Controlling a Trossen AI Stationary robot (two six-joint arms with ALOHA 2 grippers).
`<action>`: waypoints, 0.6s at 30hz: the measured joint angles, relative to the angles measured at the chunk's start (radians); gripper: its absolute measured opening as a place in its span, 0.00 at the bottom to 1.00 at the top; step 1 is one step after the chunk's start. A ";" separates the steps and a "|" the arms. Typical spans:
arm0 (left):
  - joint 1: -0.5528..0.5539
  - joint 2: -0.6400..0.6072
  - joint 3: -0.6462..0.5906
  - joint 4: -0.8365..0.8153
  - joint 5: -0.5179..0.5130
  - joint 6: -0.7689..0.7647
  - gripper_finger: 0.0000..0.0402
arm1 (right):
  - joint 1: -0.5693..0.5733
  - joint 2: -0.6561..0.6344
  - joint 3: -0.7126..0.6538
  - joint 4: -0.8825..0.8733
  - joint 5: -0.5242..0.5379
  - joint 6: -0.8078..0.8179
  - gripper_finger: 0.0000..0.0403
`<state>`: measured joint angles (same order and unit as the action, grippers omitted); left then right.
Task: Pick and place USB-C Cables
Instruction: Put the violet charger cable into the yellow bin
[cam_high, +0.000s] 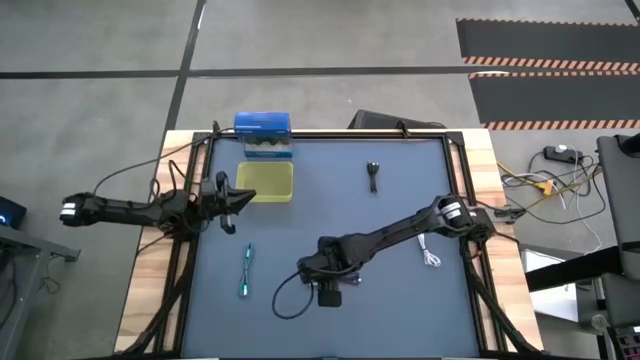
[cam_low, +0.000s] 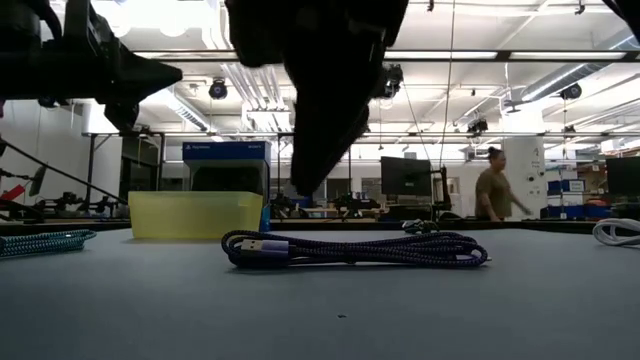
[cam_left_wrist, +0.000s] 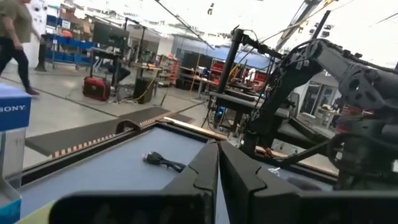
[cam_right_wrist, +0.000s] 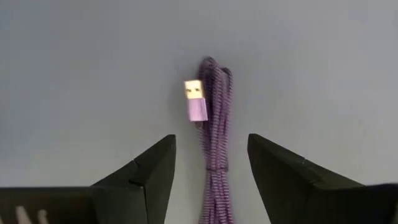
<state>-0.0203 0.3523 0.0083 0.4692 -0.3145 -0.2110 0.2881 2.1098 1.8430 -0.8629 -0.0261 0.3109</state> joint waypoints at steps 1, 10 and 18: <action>0.000 0.004 0.000 0.009 0.000 0.004 0.00 | -0.004 0.000 -0.010 -0.001 0.001 0.007 0.48; 0.001 0.000 0.003 0.113 -0.001 0.033 0.00 | 0.001 0.000 -0.098 0.026 -0.025 -0.015 0.44; 0.000 -0.003 0.002 0.224 -0.003 0.060 0.00 | 0.023 -0.006 -0.199 0.047 0.027 -0.030 0.37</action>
<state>-0.0204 0.3493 0.0103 0.6930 -0.3172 -0.1509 0.3115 2.1037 1.6441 -0.8159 0.0006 0.2807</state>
